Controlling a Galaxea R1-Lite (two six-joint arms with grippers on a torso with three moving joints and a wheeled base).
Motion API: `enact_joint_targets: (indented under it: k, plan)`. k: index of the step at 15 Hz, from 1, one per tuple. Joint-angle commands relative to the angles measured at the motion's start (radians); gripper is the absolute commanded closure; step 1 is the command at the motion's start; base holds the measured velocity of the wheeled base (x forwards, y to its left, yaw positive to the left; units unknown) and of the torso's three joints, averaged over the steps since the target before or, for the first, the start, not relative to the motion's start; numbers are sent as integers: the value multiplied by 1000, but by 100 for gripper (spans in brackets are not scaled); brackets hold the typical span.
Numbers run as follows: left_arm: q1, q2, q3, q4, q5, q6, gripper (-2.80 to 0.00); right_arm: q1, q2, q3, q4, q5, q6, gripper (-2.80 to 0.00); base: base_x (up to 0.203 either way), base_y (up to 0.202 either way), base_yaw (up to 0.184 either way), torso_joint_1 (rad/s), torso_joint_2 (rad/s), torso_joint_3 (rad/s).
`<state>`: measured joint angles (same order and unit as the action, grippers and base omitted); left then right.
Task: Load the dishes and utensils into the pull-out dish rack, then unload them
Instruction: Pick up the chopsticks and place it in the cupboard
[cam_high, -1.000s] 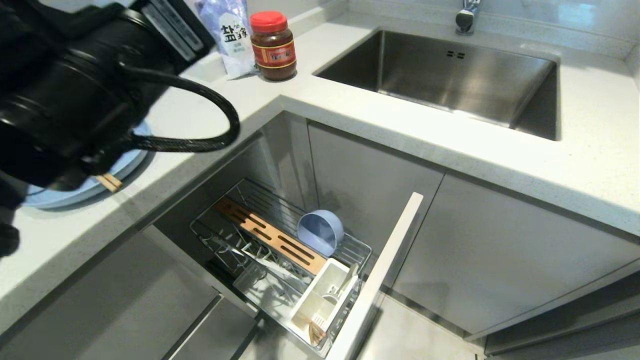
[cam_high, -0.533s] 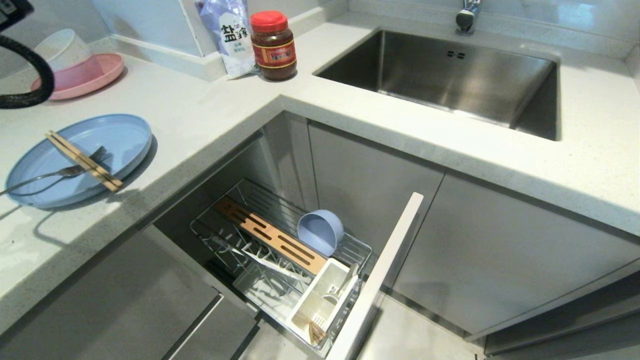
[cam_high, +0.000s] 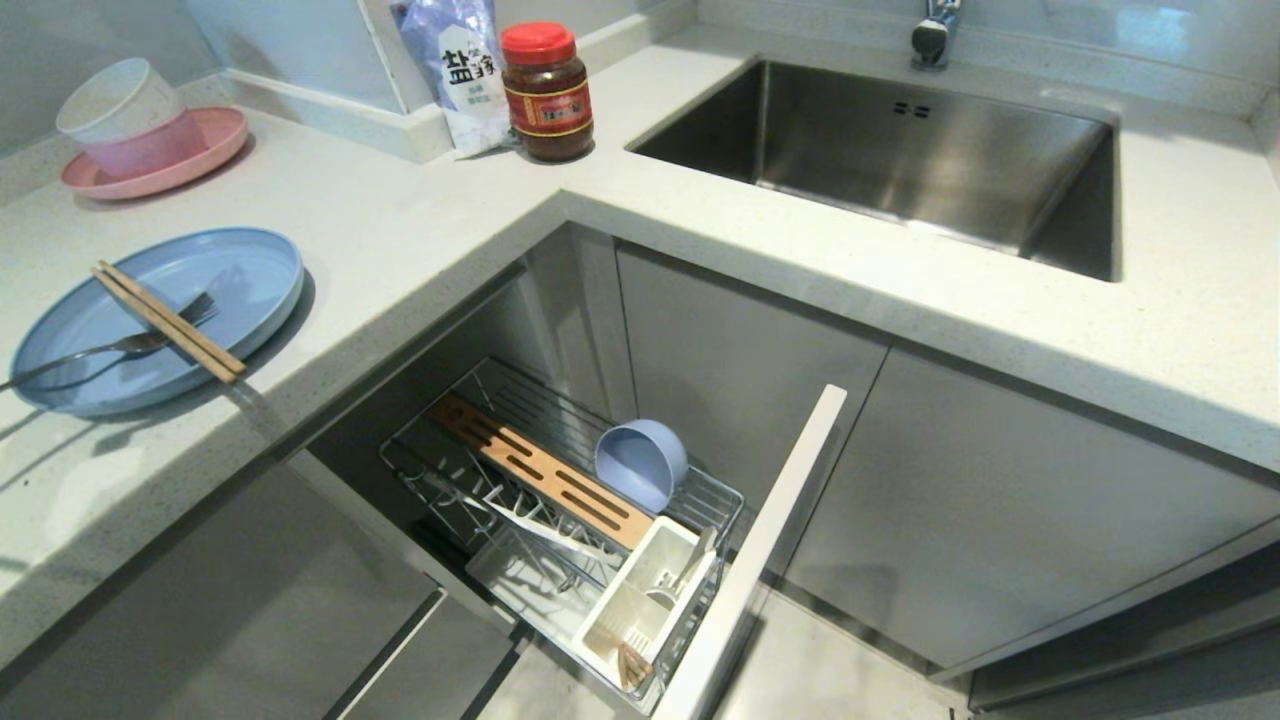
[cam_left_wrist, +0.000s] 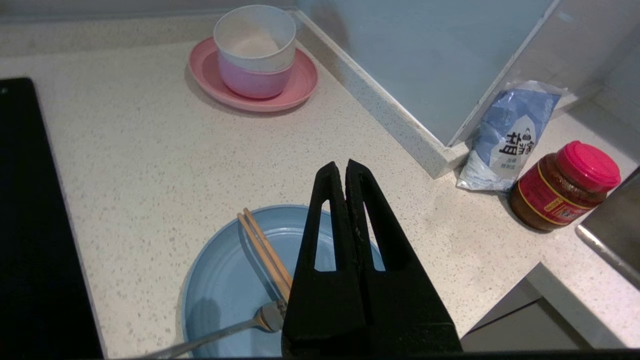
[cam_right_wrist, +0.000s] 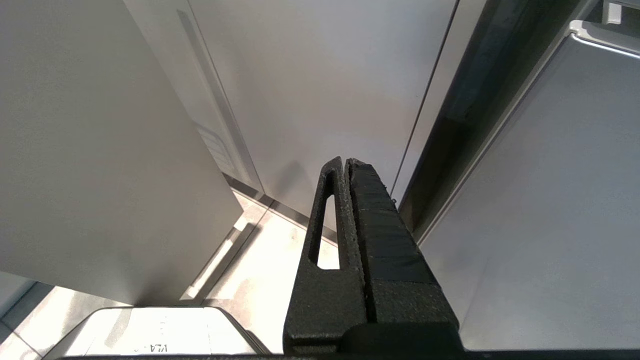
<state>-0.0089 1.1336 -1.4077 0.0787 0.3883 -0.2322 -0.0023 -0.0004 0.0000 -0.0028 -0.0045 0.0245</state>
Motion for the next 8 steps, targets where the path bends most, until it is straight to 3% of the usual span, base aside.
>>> enact_joint_targets:
  k: [1, 6, 8]
  plan:
    - [6, 5, -40, 55, 14, -52, 0, -1, -4, 2, 0, 0, 0, 0, 0, 0, 0, 0, 0, 0]
    - [4, 82, -266, 454, 18, -266, 0, 0, -4, 2, 0, 0, 0, 0, 0, 0, 0, 0, 0, 0]
    - [0, 108, -272, 498, 18, -278, 0, -1, -4, 2, 0, 0, 0, 0, 0, 0, 0, 0, 0, 0]
